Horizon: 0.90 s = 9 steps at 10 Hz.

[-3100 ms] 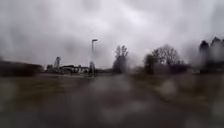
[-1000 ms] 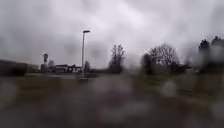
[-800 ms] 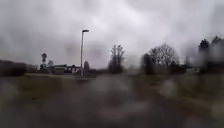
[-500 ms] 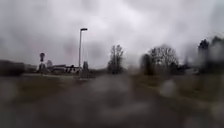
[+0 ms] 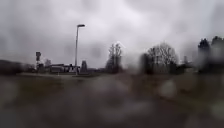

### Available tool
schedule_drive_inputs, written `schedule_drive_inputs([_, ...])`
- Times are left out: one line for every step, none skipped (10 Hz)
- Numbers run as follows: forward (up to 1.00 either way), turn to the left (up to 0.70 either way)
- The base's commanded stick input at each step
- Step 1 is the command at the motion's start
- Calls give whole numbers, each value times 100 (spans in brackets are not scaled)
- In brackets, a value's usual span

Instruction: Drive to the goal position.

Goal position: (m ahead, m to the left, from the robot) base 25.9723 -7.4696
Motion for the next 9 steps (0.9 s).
schedule_drive_inputs([100,0])
schedule_drive_inputs([100,40])
schedule_drive_inputs([100,40])
schedule_drive_inputs([100,40])
schedule_drive_inputs([100,40])
schedule_drive_inputs([100,12])
schedule_drive_inputs([100,0])
schedule_drive_inputs([100,0])
schedule_drive_inputs([100,0])
